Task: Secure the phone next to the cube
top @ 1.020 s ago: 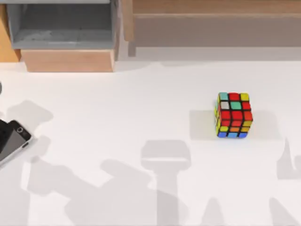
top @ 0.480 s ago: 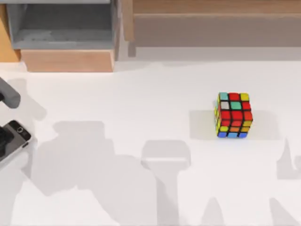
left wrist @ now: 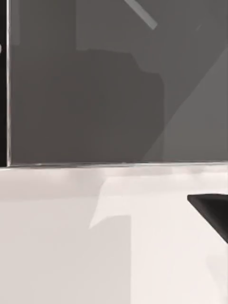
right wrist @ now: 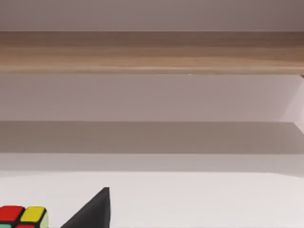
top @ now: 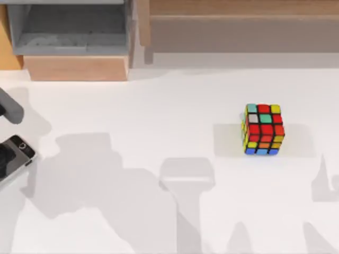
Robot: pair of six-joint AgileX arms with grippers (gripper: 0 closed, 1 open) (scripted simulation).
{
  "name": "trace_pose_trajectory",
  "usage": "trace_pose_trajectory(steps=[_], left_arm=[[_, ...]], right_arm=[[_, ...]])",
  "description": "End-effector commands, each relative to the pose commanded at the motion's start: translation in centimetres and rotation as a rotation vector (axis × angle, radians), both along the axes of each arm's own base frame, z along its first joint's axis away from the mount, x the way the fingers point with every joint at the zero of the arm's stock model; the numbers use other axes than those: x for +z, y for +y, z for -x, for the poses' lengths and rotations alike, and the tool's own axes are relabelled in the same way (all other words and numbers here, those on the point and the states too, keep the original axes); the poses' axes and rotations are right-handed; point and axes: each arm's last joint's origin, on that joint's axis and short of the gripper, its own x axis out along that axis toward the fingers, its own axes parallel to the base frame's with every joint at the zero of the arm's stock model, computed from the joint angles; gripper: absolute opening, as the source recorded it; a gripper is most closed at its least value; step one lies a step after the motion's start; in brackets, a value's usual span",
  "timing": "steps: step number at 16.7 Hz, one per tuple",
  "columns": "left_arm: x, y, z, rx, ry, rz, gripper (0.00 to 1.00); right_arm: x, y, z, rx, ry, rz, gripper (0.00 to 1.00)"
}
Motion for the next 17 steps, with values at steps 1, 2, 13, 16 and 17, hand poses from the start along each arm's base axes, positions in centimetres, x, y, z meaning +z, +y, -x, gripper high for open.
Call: trace_pose_trajectory(steps=[1, 2, 13, 16, 17], left_arm=[[-0.5, 0.0, 0.0, 0.002, 0.007, 0.001, 1.0], [-1.2, 0.1, 0.0, 0.003, 0.008, 0.001, 1.0], [-3.8, 0.2, -0.1, 0.002, -0.002, 0.0, 0.77], [-3.8, 0.2, -0.1, 0.002, -0.002, 0.0, 0.55], [-3.8, 0.2, -0.1, 0.002, -0.002, 0.0, 0.47]], right_arm=[[0.0, 0.0, 0.0, 0.0, 0.0, 0.0, 1.0], [0.0, 0.0, 0.0, 0.0, 0.0, 0.0, 1.0], [0.0, 0.0, 0.0, 0.0, 0.0, 0.0, 1.0], [0.0, 0.0, 0.0, 0.0, 0.0, 0.0, 1.0], [0.0, 0.0, 0.0, 0.0, 0.0, 0.0, 1.0]])
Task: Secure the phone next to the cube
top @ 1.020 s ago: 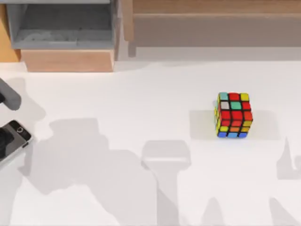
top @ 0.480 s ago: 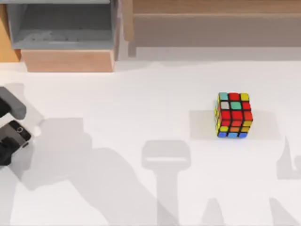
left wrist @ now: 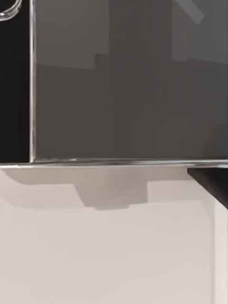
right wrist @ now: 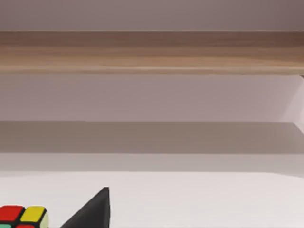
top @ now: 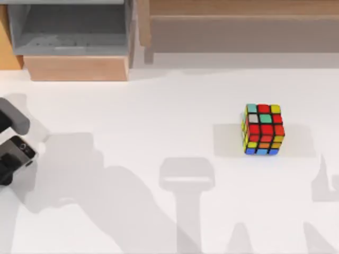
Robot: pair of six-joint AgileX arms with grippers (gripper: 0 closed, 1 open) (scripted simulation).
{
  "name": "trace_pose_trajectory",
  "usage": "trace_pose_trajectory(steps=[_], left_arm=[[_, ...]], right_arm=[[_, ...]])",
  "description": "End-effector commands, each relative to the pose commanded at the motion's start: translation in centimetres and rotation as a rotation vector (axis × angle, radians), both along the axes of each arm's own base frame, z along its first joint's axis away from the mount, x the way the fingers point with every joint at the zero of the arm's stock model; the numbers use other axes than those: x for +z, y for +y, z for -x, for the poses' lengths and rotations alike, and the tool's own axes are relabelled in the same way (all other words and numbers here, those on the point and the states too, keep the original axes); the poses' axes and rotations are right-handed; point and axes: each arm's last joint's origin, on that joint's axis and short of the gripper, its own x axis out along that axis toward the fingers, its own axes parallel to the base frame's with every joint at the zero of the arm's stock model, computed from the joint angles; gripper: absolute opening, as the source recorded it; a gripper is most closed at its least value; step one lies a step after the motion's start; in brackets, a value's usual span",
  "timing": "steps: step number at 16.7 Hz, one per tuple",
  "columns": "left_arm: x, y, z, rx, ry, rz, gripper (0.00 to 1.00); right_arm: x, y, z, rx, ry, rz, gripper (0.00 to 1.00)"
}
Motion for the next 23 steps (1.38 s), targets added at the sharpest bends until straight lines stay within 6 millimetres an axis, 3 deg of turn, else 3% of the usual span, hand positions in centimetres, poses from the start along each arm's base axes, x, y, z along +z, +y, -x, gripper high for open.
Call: trace_pose_trajectory(steps=[6, 14, 23], left_arm=[[0.0, 0.0, 0.0, 0.0, 0.0, 0.0, 0.02], [0.0, 0.0, 0.0, 0.0, 0.0, 0.0, 0.0], [2.6, -0.1, 0.0, 0.002, -0.009, 0.008, 0.0]], right_arm=[[0.0, 0.0, 0.0, 0.0, 0.0, 0.0, 1.0], [0.0, 0.0, 0.0, 0.0, 0.0, 0.0, 1.0], [0.0, 0.0, 0.0, 0.0, 0.0, 0.0, 1.0]])
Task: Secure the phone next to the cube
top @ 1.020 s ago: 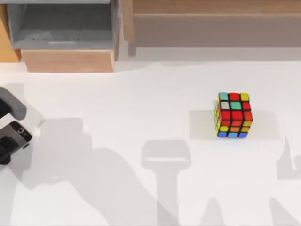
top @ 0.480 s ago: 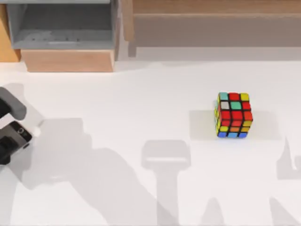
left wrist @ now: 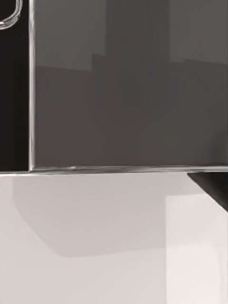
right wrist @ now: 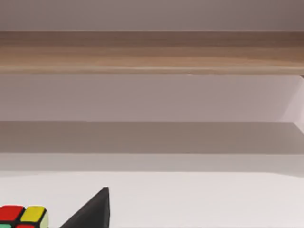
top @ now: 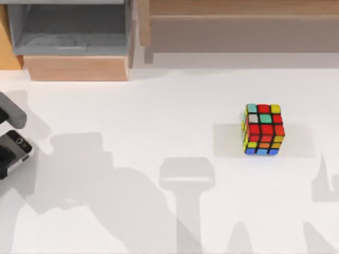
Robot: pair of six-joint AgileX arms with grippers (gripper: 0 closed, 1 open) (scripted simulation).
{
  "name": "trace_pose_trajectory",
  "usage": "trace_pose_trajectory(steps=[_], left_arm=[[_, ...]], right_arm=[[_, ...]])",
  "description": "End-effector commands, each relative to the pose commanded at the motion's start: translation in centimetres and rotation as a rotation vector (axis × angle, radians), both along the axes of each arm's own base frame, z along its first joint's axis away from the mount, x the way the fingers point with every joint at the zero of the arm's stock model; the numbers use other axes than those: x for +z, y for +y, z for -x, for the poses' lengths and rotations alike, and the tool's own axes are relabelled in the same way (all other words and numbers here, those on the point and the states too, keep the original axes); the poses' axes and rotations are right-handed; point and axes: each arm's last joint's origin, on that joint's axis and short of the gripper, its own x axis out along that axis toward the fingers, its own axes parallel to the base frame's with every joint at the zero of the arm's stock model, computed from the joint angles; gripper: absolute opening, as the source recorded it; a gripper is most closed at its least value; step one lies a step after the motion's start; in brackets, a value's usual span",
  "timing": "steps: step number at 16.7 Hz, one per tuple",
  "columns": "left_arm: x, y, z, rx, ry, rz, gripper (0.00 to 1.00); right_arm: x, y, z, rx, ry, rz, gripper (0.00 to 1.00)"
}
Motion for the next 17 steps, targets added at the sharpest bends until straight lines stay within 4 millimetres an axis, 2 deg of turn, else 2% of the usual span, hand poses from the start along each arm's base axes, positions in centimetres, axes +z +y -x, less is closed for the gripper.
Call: trace_pose_trajectory(steps=[3, 8, 12, 17], left_arm=[[0.2, -0.1, -0.1, 0.004, -0.009, -0.001, 0.0], [4.1, -2.1, -2.5, 0.098, -0.109, 0.009, 0.0], [6.5, -5.8, -5.7, 0.224, -0.144, 0.05, 0.0], [7.8, -12.7, -9.2, 0.405, -0.11, 0.099, 0.0]], right_arm=[[0.0, 0.0, 0.0, 0.0, 0.0, 0.0, 1.0], [0.0, 0.0, 0.0, 0.0, 0.0, 0.0, 1.0], [0.0, 0.0, 0.0, 0.0, 0.0, 0.0, 1.0], [0.0, 0.0, 0.0, 0.0, 0.0, 0.0, 1.0]])
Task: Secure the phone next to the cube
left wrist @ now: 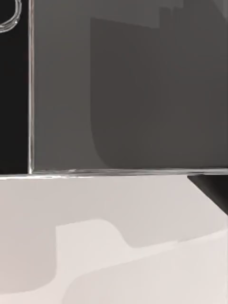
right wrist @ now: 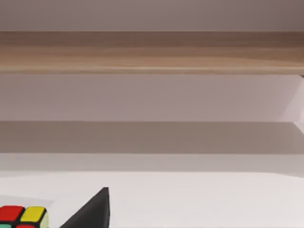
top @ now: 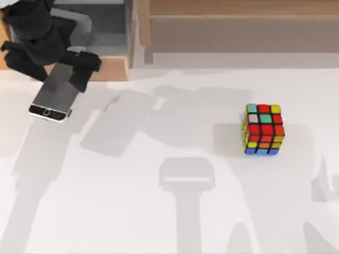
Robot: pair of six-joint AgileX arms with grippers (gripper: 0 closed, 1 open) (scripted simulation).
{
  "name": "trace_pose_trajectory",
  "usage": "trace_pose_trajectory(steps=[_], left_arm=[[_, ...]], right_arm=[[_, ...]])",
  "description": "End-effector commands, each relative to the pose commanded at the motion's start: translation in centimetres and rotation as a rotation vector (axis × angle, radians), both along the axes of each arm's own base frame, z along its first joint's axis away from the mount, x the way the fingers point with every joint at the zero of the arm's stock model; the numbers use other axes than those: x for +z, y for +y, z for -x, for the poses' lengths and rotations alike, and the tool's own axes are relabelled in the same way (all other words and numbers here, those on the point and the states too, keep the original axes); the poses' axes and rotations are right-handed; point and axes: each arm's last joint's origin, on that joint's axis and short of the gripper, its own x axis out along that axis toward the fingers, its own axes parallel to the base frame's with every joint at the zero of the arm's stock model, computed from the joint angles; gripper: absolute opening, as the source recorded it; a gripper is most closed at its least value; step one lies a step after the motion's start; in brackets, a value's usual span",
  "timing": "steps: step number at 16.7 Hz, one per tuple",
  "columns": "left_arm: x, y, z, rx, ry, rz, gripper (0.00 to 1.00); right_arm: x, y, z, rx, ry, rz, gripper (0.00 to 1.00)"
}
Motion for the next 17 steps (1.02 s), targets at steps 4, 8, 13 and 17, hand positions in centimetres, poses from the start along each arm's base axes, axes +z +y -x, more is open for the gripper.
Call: trace_pose_trajectory(steps=[4, 8, 13, 17], left_arm=[[-0.1, -6.3, -1.0, 0.127, 0.066, 0.026, 0.0], [-1.0, -12.3, -0.7, 0.225, 0.133, 0.015, 0.0], [-1.7, -18.0, 0.6, 0.3, 0.164, -0.013, 0.0], [-1.9, -21.0, 1.8, 0.328, 0.157, -0.031, 0.0]], right_arm=[[0.0, 0.0, 0.0, 0.0, 0.0, 0.0, 1.0], [0.0, 0.0, 0.0, 0.0, 0.0, 0.0, 1.0], [0.0, 0.0, 0.0, 0.0, 0.0, 0.0, 1.0], [0.0, 0.0, 0.0, 0.0, 0.0, 0.0, 1.0]])
